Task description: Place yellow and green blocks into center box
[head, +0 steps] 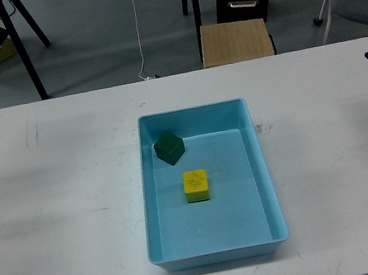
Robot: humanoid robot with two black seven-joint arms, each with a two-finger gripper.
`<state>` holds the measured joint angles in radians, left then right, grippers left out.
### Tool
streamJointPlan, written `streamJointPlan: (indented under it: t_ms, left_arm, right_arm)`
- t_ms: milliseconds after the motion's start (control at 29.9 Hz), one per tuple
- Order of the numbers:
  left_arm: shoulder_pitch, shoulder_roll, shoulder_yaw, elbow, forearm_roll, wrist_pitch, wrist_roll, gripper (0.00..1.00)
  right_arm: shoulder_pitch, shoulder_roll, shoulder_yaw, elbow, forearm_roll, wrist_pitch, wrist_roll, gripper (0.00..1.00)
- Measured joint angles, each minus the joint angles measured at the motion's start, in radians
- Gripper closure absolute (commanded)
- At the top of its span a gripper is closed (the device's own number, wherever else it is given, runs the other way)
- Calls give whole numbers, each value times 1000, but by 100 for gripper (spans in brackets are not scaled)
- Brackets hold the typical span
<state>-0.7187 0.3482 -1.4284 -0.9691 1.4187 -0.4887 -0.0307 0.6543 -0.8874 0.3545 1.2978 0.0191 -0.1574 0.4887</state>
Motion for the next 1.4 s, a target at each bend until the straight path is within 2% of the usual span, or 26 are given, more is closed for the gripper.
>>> streamJointPlan:
  t_ms: [100, 234, 434, 501, 802, 1002, 1169, 1403]
  left_arm:
    - [29, 2, -3, 26, -200, 0, 6, 3]
    - [58, 9, -7, 39, -501, 4, 45, 3]
    - [94, 22, 0, 38, -891, 154, 107, 3]
    - [109, 7, -4, 36, -931, 188, 128, 3]
    - [161, -59, -47, 35, -1189, 258, 152, 2]
    - [178, -110, -64, 34, -1241, 265, 235, 1]
    - [179, -155, -103, 34, -1348, 286, 280, 0]
    - [204, -211, -110, 35, -1369, 302, 280, 0]
  right_arm:
    - [0, 0, 0, 7, 2, 0, 0, 0]
    - [0, -7, 11, 10, 14, 0, 0, 0]
    - [-2, -8, 34, 12, 54, 1, 0, 0]
    - [-2, -5, 45, 12, 90, 5, 0, 0]
    - [-2, 13, 106, 13, 183, 9, 0, 0]
    - [-3, 31, 186, 14, 351, 14, 0, 0]
    - [-4, 61, 255, 6, 514, 52, 0, 0]
    - [-7, 111, 280, -31, 574, 65, 0, 0]
